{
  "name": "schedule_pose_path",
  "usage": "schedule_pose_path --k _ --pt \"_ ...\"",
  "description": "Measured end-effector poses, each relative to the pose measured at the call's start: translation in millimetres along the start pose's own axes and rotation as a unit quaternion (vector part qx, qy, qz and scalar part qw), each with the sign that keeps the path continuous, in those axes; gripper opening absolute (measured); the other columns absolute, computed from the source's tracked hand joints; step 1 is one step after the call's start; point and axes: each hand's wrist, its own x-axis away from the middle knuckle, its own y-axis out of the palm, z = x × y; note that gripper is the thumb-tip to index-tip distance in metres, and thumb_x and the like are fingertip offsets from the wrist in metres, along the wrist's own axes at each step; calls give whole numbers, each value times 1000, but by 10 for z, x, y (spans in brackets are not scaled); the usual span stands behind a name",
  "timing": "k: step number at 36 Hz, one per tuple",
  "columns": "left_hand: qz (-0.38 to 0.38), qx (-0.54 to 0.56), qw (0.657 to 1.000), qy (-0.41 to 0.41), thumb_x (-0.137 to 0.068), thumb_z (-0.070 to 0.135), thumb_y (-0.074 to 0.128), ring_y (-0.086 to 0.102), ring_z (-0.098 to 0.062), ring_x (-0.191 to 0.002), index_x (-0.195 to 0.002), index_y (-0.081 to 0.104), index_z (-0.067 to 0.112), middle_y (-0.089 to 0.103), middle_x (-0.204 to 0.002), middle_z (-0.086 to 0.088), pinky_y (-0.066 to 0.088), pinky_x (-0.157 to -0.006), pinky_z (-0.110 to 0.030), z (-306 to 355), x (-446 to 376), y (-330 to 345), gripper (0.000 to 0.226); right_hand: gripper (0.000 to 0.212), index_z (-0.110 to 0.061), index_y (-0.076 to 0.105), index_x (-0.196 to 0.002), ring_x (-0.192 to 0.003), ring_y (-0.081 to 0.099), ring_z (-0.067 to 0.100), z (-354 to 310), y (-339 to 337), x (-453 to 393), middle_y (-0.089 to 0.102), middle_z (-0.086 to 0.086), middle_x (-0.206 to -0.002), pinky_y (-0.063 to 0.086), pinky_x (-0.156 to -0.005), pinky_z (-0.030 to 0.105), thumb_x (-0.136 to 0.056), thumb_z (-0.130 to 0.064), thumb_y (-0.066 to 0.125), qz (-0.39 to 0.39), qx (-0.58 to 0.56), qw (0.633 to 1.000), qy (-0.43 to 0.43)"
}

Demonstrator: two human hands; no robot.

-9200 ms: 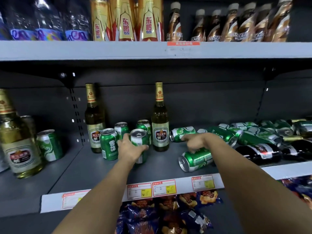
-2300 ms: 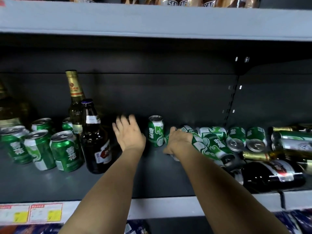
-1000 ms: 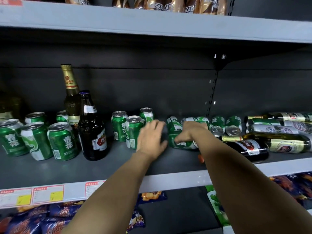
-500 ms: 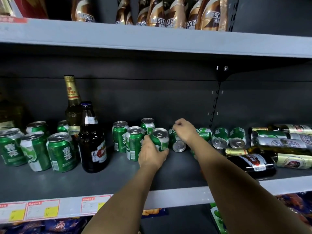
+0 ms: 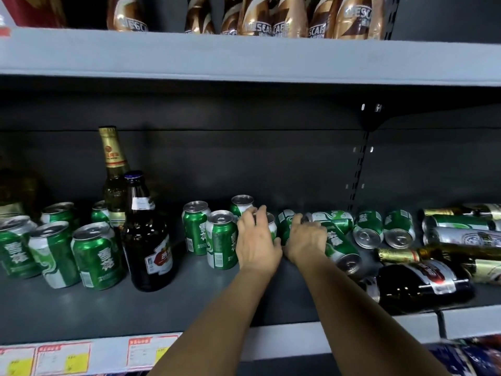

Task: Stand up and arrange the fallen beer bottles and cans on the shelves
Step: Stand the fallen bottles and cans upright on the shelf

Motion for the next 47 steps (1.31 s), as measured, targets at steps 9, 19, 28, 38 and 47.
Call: schedule_pose_path --k 9,19,28,38,47 --pt "10 45 999 9 -83 14 70 26 -25 -134 -150 26 19 27 -144 -6 33 -109 -34 -34 -6 18 80 70 -11 34 -133 -116 49 30 132 -171 -47 50 10 -128 41 -91 39 -81 -51 61 106 -186 977 4" --pt "10 28 999 36 -85 19 69 26 -24 -135 -148 30 19 28 -145 -4 41 -101 -36 -149 4 39 74 60 -10 52 -129 -118 54 33 58 -377 -224 55 15 -128 45 -93 37 -84 -47 66 21 -311 950 33" --pt "32 1 998 54 -83 25 71 32 -24 -130 -134 46 19 33 -143 -3 44 -94 -36 -187 13 45 57 70 -11 43 -138 -128 42 35 17 -452 -231 46 17 -137 40 -97 43 -93 -64 39 6 -260 964 59" --pt "88 -49 993 67 -65 17 84 42 -38 -132 -132 52 10 46 -140 -18 26 -114 -49 -25 65 84 75 106 -5 12 -150 -124 50 31 804 -420 244 37 16 -147 46 -91 38 -79 -67 62 -116 -17 985 127" --pt "66 20 973 219 -65 3 72 51 -34 -118 -123 57 9 53 -131 -14 48 -99 -48 203 235 70 59 72 -10 29 -130 -111 54 28 694 -578 307 58 8 -118 42 -81 36 -83 -51 65 -6 -65 994 83"
